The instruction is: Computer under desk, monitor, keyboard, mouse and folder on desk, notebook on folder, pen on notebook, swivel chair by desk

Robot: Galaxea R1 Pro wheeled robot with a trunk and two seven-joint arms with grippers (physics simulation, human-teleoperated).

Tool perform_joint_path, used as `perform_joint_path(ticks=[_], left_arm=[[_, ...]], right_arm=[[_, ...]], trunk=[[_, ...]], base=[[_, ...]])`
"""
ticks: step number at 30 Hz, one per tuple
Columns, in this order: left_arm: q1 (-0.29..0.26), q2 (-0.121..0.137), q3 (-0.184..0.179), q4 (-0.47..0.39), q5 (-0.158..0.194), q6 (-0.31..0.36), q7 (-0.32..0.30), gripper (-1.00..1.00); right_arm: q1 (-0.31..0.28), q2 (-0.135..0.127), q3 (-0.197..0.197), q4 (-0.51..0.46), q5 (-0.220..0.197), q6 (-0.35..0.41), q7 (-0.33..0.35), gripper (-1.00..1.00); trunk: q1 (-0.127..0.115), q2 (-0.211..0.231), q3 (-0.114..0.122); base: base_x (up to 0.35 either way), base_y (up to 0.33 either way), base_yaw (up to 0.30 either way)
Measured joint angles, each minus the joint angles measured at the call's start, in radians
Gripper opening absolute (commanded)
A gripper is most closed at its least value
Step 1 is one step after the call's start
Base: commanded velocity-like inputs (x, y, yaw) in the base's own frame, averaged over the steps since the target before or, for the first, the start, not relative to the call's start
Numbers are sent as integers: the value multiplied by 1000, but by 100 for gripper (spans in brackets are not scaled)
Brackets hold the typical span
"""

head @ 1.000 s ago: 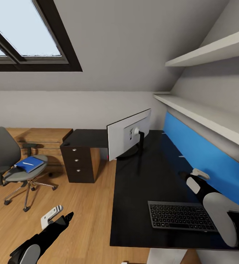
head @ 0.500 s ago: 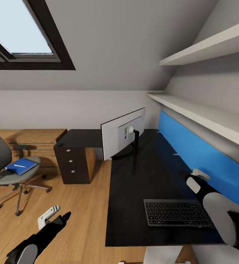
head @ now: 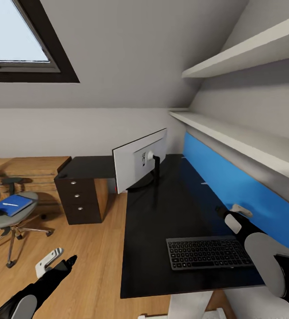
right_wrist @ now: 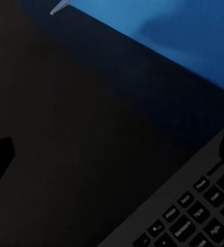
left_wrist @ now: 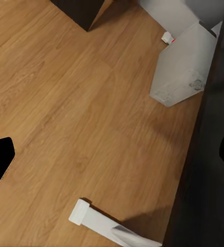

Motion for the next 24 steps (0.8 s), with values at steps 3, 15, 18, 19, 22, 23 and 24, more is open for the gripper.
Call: perform_joint_path(ticks=[3,15,18,19,22,23,24], left_arm=[[0,39,1,1,0,-3,-1,100],[0,61,1,1,0,-3,-2,100],[0,62,1,2,0,-1,-2,100],[0,62,1,2,0,-1,-2,100],[0,62,1,2,0,-1,-2,100],[0,62,1,2,0,0,-2,100],[0,62,1,2,0,-1,-2,100]], right_arm=[[0,0,1,0,2,1,0,100],[0,-1,3,3,9,0,1,100],[0,-2,4,4,35,0,3,100],[0,-2,4,5,41,-1,3,100],[0,-3,4,8,65,-1,3,100],[0,-4,5,10,69,-1,3,100],[0,-5,5,18,76,-2,2,100]], trunk=[[0,0,0],[0,0,0],[0,0,0],[0,0,0],[0,0,0],[0,0,0],[0,0,0]], base=[[0,0,-7],[128,0,-1],[86,0,0],[54,0,0],[42,0,0],[68,0,0],[55,0,0]])
